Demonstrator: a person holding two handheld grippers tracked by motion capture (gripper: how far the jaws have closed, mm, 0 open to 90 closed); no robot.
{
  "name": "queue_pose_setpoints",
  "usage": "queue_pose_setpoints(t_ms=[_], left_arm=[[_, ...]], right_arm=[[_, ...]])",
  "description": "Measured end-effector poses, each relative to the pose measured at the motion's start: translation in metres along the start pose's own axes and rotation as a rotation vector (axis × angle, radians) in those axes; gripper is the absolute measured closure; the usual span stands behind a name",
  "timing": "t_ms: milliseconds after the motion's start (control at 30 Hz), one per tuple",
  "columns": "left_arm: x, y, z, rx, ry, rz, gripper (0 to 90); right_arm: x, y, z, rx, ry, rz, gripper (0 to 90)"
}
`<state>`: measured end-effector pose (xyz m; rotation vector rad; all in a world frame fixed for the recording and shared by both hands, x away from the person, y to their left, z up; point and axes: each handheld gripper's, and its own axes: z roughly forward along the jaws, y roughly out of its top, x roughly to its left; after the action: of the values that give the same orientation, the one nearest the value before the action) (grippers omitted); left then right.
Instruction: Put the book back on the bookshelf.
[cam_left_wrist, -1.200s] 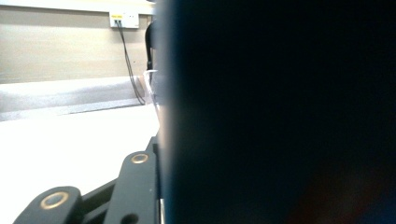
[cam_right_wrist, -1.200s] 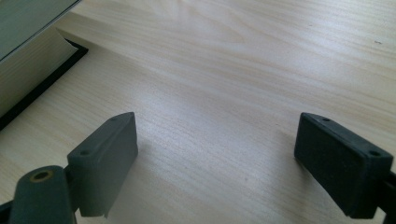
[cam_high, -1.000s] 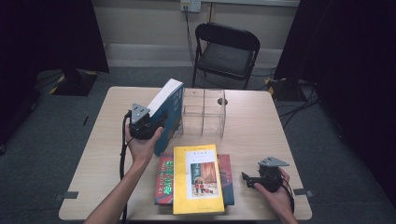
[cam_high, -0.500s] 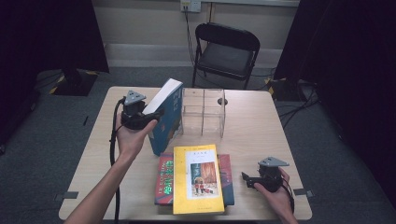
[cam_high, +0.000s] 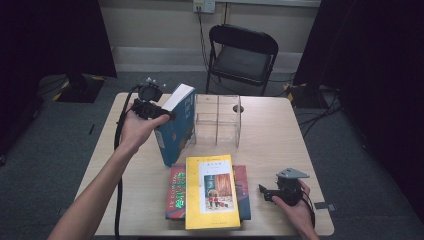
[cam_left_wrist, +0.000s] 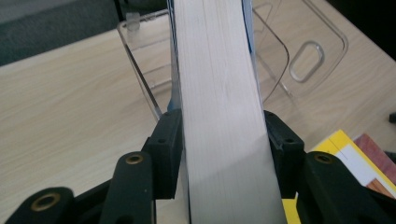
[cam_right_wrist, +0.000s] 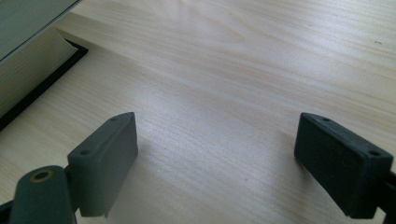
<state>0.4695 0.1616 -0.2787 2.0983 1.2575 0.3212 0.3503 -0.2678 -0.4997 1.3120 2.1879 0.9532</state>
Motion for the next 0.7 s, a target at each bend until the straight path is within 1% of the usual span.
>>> queue_pose_setpoints(t_ms=[33, 67, 133, 167, 200, 233, 300, 367, 400, 433, 467, 500, 533, 567, 600, 633, 667, 700], left_arm=[[0.001, 0.006, 0.003, 0.020, -0.008, -0.009, 54.2], [0.002, 0.009, 0.004, 0.037, -0.010, -0.005, 53.9], [0.002, 0.020, 0.009, 0.095, -0.006, 0.010, 53.8], [0.003, 0.025, 0.010, 0.115, -0.009, 0.008, 53.6], [0.002, 0.030, 0.013, 0.149, -0.002, 0.013, 53.8], [0.002, 0.034, 0.015, 0.164, 0.003, 0.018, 53.9], [0.001, 0.041, 0.019, 0.210, 0.020, 0.025, 54.4], [0.001, 0.045, 0.022, 0.237, 0.010, 0.021, 54.3], [0.001, 0.047, 0.023, 0.253, 0.009, 0.011, 54.3], [0.001, 0.048, 0.024, 0.253, 0.016, 0.005, 54.6], [0.000, 0.048, 0.024, 0.251, 0.041, 0.014, 55.3], [-0.001, 0.048, 0.025, 0.250, 0.055, 0.016, 56.5], [-0.002, 0.047, 0.026, 0.252, 0.060, 0.011, 56.8], [0.000, 0.048, 0.026, 0.257, 0.056, 0.013, 56.8], [0.000, 0.048, 0.027, 0.252, 0.052, 0.021, 56.8], [0.000, 0.048, 0.028, 0.250, 0.056, 0.017, 56.7], [-0.002, 0.047, 0.029, 0.243, 0.071, 0.001, 56.9], [-0.002, 0.047, 0.032, 0.250, 0.082, 0.022, 57.1]], right_arm=[[0.000, 0.000, 0.000, 0.000, 0.000, 0.000, 13.0], [0.000, 0.000, 0.000, 0.000, 0.000, 0.000, 13.0], [0.000, 0.000, 0.000, 0.000, 0.000, 0.000, 13.0], [0.000, 0.000, 0.000, 0.000, 0.001, 0.000, 13.0], [0.000, 0.000, 0.000, 0.000, 0.000, 0.000, 13.0], [0.000, 0.000, 0.000, 0.000, 0.001, 0.000, 13.0], [0.000, 0.000, 0.000, 0.000, 0.001, 0.000, 13.0], [0.000, 0.000, 0.000, 0.000, 0.002, 0.000, 13.0], [0.000, 0.000, 0.000, 0.000, 0.002, -0.001, 13.0], [0.000, 0.000, 0.000, 0.000, 0.002, -0.001, 13.0], [0.000, 0.000, 0.000, 0.000, 0.002, -0.001, 13.1], [0.000, 0.000, 0.000, 0.000, 0.002, 0.000, 13.0], [0.000, 0.000, 0.000, 0.000, 0.002, 0.000, 13.1], [0.000, 0.000, 0.000, 0.000, 0.002, 0.000, 13.0], [0.000, 0.000, 0.000, 0.000, 0.002, 0.000, 13.0], [0.000, 0.000, 0.000, -0.001, 0.002, 0.001, 13.1], [0.000, 0.000, 0.000, 0.000, 0.002, 0.000, 13.1], [0.000, 0.000, 0.000, -0.001, 0.001, 0.001, 13.1]])
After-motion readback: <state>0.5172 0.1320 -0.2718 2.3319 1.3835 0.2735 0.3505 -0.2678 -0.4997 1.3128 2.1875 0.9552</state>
